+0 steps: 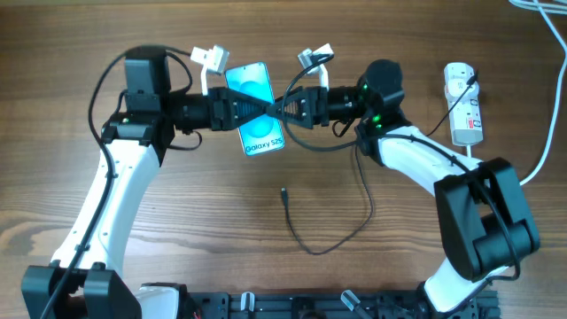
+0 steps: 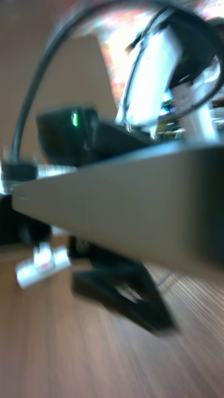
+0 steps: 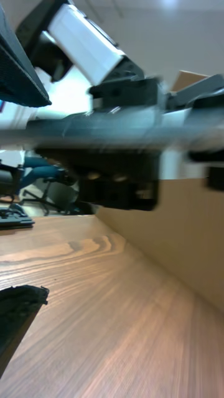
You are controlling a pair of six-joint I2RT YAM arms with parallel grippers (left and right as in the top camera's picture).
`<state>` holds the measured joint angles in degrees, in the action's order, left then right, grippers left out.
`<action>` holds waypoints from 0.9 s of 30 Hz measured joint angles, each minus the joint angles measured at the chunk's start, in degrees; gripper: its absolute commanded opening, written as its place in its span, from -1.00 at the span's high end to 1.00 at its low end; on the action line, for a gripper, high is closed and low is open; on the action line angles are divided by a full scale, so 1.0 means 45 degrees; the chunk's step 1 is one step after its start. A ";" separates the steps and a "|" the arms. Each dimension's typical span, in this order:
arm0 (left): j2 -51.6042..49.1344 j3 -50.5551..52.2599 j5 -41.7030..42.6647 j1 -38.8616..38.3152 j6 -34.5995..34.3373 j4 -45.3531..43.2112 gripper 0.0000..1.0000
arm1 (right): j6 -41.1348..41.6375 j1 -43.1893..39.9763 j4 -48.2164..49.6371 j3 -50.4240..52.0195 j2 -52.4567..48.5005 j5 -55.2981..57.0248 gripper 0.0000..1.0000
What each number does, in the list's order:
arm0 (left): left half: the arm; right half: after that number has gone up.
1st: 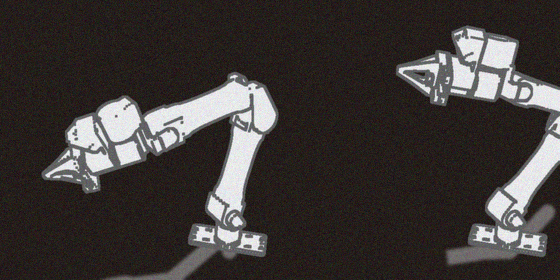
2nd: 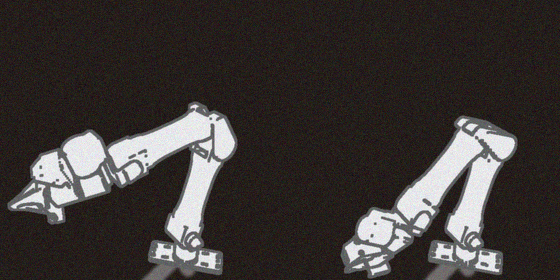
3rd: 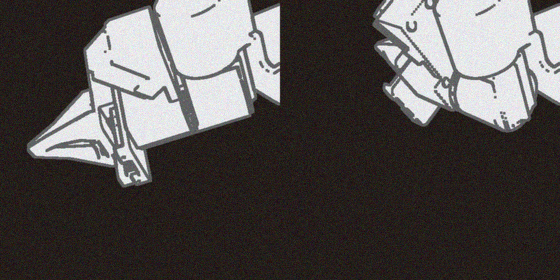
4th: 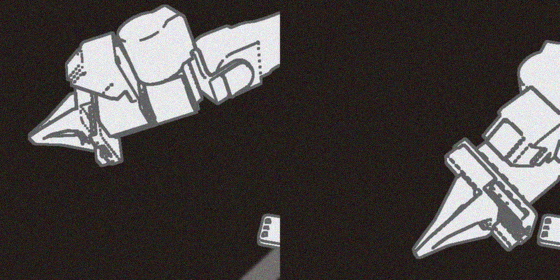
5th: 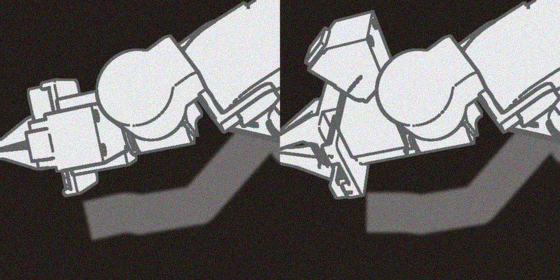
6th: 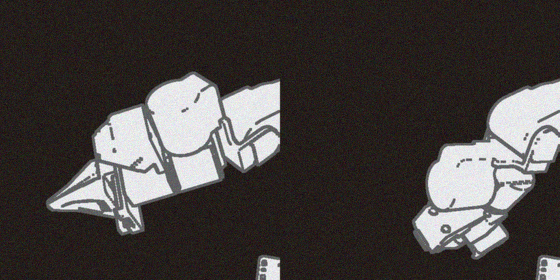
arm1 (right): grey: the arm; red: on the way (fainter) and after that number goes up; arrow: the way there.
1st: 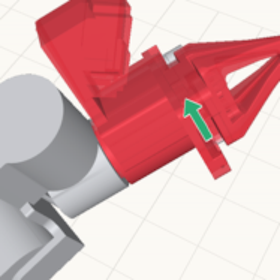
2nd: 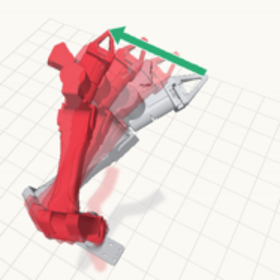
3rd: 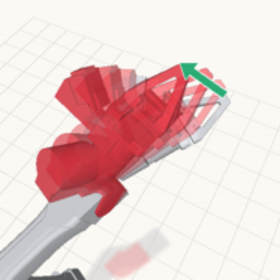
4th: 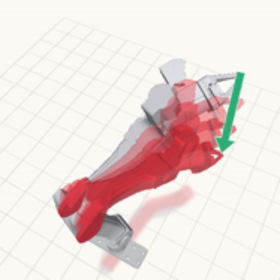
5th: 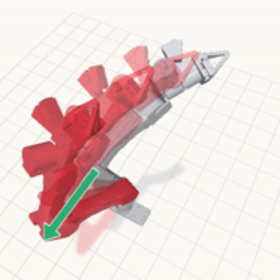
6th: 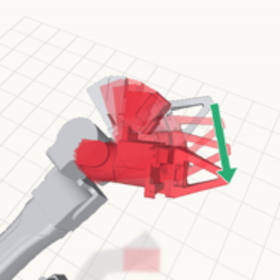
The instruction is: Plug charger to phone and switch on socket
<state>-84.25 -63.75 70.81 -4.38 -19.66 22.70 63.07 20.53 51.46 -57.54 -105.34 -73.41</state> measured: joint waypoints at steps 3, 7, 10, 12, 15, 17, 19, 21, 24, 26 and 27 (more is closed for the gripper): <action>0.0000 0.0068 -0.2409 -0.0039 0.0321 0.2273 0.92 | -0.1127 -0.0651 -0.2059 -0.0015 -0.0068 0.0083 -1.00; -0.0005 0.0068 -0.3589 -0.0039 -0.0199 0.5280 0.92 | -0.3628 -0.1302 -0.6994 -0.0015 -0.0155 0.1277 -1.00; -0.0005 0.0087 -0.3662 -0.0039 -0.1569 0.7684 0.76 | -0.4163 -0.1457 -1.0511 0.0005 -0.0160 0.3866 -0.99; -0.0005 0.0102 -0.3288 -0.0039 -0.2191 0.9029 0.79 | -0.4342 -0.1457 -1.2036 0.0010 -0.0165 0.5795 -0.99; -0.0005 0.0107 -0.1875 -0.0039 -0.2574 1.0467 0.79 | -0.4410 -0.1457 -1.2376 0.0015 -0.0165 0.8427 -0.99; -0.0005 0.0107 -0.1185 -0.0039 -0.2676 1.1254 0.92 | -0.4415 -0.1457 -1.2366 0.0015 -0.0165 0.9782 -0.99; -0.0005 0.0107 -0.0772 -0.0039 -0.2783 1.1550 0.92 | -0.4415 -0.1457 -1.2381 0.0015 -0.0165 1.0773 -1.00; -0.0005 0.0107 -0.0461 -0.0039 -0.3109 1.1584 0.92 | -0.4420 -0.1457 -1.2376 0.0015 -0.0165 1.1404 -0.99; -0.0005 0.0107 -0.0316 -0.0039 -0.4211 1.1832 0.92 | -0.4420 -0.1457 -1.2376 0.0015 -0.0165 1.1720 -0.99; -0.0005 0.0107 -0.0121 -0.0039 -0.5260 1.2060 0.92 | -0.4420 -0.1457 -1.2376 0.0015 -0.0165 1.1774 -0.99; -0.0005 0.0107 0.0015 -0.0039 -0.5629 1.2104 0.92 | -0.4420 -0.1457 -1.2376 0.0015 -0.0165 1.1798 -1.00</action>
<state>-84.27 -63.26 70.87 -4.56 -44.99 77.17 43.18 13.98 -4.23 -57.47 -106.08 -20.32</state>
